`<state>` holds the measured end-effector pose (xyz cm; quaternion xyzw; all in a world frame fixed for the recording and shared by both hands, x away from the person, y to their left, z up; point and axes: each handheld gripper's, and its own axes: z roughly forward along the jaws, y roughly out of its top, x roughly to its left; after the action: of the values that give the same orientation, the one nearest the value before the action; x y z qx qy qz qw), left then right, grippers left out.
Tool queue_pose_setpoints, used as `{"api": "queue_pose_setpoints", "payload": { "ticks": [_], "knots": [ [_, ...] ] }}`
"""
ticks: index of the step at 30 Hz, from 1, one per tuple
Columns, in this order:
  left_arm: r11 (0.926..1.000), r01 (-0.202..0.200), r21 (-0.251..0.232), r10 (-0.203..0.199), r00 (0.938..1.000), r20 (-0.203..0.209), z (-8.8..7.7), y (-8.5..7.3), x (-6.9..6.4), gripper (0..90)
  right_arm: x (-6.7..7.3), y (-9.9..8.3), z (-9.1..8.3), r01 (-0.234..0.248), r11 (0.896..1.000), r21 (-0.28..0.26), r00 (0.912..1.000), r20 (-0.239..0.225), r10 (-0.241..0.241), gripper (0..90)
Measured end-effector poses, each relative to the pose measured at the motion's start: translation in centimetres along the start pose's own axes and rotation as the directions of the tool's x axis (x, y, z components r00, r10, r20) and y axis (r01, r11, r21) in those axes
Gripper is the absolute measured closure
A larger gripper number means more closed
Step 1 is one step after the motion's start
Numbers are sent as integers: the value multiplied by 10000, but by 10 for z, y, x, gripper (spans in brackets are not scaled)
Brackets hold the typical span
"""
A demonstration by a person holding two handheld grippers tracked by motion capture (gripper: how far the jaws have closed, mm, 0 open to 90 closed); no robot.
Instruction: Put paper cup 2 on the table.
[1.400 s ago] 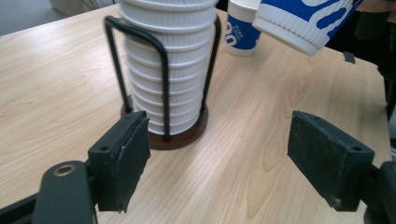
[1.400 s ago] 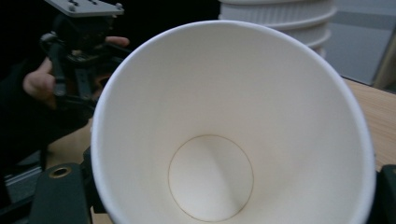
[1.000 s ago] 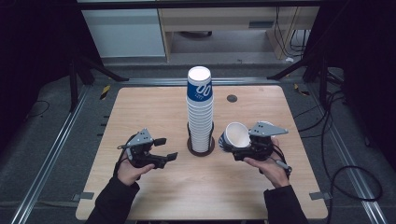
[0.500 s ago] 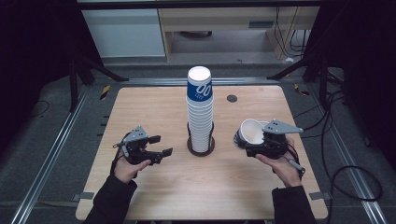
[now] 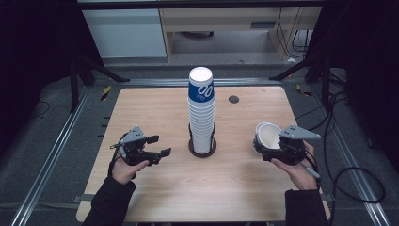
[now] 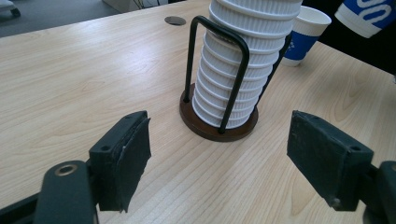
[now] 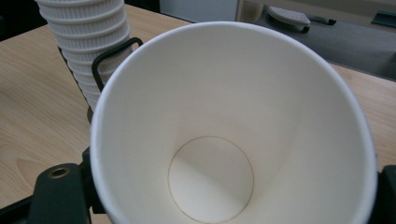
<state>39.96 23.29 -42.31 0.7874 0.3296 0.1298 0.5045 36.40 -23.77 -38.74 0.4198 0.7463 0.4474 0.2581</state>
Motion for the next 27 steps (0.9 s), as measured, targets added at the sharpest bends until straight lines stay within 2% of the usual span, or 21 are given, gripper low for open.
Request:
{"api": "queue_pose_setpoints", "payload": {
  "ticks": [1,4,7,21,24,27],
  "knots": [
    [10000,-3,-15,3,10000,0,0,0,0,209,-3,-2,-3,-159,9999,45,9999,18,159,198],
    [10000,-48,-36,48,10000,-19,-2,1,-1,208,-6,-6,-7,-245,9997,89,9996,110,244,198],
    [10000,-44,-53,44,10000,-45,-2,1,-1,208,-6,-12,-6,-244,9990,364,9996,139,239,198],
    [9999,-114,93,115,9998,-165,-2,0,0,209,-5,-44,19,-271,9874,1558,9992,330,222,193],
    [9999,-80,101,82,9998,-189,-2,0,0,210,-7,-49,25,-438,9855,1640,9989,230,405,192],
    [9998,-113,143,116,9998,-185,-2,0,0,209,-6,-55,31,-310,9809,1920,9995,154,286,192]
  ]
}}
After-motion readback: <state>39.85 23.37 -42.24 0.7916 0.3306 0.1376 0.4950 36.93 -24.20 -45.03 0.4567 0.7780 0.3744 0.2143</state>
